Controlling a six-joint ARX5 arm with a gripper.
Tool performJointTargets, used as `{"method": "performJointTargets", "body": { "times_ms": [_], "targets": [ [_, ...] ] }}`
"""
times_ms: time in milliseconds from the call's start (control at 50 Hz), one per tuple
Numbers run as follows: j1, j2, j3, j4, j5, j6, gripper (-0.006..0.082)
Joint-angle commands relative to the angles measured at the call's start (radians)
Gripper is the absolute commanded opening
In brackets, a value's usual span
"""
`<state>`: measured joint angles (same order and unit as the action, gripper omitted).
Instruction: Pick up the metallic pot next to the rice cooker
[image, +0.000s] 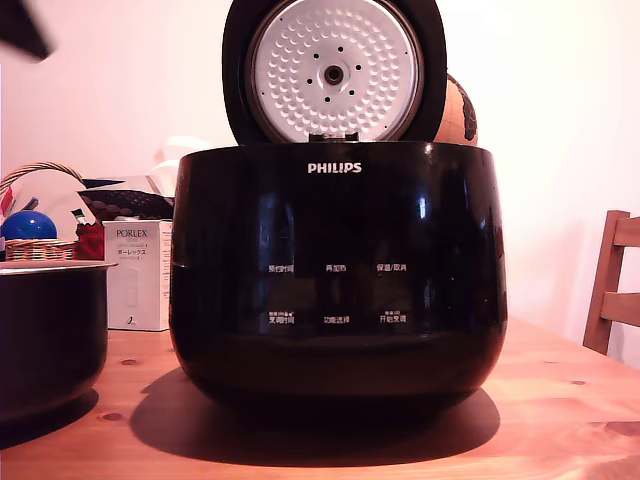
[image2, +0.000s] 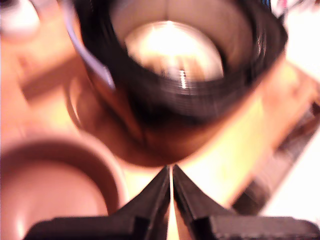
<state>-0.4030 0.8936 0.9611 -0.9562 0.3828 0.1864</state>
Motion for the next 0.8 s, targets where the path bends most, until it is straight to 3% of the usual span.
{"method": "performJointTargets", "body": {
  "times_ms": [0, 240, 300, 420, 480, 780],
  "targets": [
    [0.002, 0.039, -0.011, -0.028, -0.026, 0.037, -0.0012],
    [0.002, 0.169, -0.011, -0.081, -0.104, 0.076, -0.0003],
    [0.002, 0.216, -0.011, -0.085, -0.108, 0.076, 0.0056],
    [0.002, 0.303, -0.011, -0.086, -0.126, 0.076, 0.0276],
    [0.002, 0.341, -0.011, -0.084, -0.154, 0.076, 0.0328],
    [0.001, 0.462, -0.011, -0.05, -0.227, 0.076, 0.0349]
  ]
}}
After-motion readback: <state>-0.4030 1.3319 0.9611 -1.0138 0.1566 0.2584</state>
